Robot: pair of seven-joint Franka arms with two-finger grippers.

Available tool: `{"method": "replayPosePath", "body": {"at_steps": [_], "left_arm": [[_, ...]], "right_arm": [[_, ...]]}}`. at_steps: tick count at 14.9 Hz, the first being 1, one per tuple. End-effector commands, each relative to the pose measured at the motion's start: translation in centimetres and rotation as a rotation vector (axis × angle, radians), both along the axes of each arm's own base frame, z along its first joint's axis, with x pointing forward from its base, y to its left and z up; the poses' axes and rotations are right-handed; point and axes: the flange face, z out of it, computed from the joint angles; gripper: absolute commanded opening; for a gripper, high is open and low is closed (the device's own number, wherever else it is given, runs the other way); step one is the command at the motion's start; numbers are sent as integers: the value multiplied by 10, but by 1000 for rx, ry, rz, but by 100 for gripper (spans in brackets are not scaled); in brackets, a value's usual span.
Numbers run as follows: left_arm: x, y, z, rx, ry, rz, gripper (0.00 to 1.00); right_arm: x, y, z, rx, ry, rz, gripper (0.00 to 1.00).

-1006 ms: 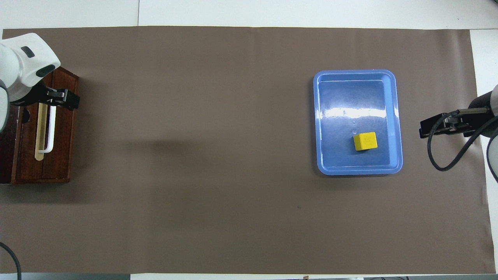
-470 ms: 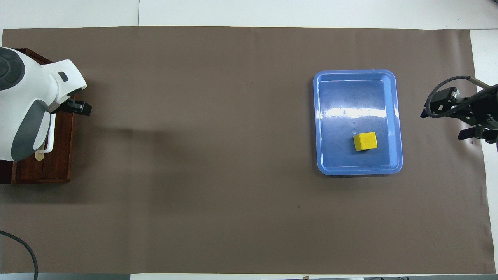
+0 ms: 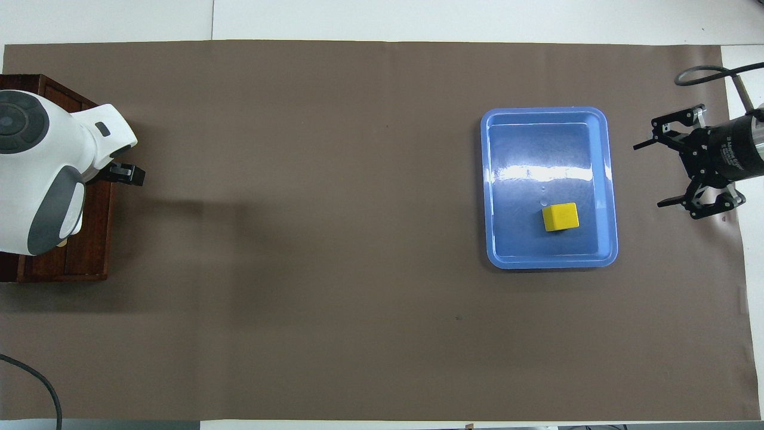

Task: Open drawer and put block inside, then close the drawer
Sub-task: 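Pull the drawer open with the left gripper while the right gripper reaches the tray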

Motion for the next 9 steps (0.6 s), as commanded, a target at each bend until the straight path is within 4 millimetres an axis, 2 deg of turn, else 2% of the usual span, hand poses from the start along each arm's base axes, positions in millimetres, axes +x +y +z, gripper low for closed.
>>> {"method": "replayPosePath", "body": {"at_steps": [1, 4, 7, 9], "left_arm": [[-9, 6, -2, 11, -23, 12, 100], [-9, 8, -4, 16, -20, 11, 100], [-8, 10, -5, 54, -21, -14, 100], [-7, 13, -7, 52, -23, -11, 100]], "right_arm": [[8, -23, -24, 131, 65, -216, 100], [10, -37, -49, 229, 151, -380, 100], [-15, -25, -82, 234, 215, -396, 100], [-14, -26, -93, 228, 191, -375, 100]]}}
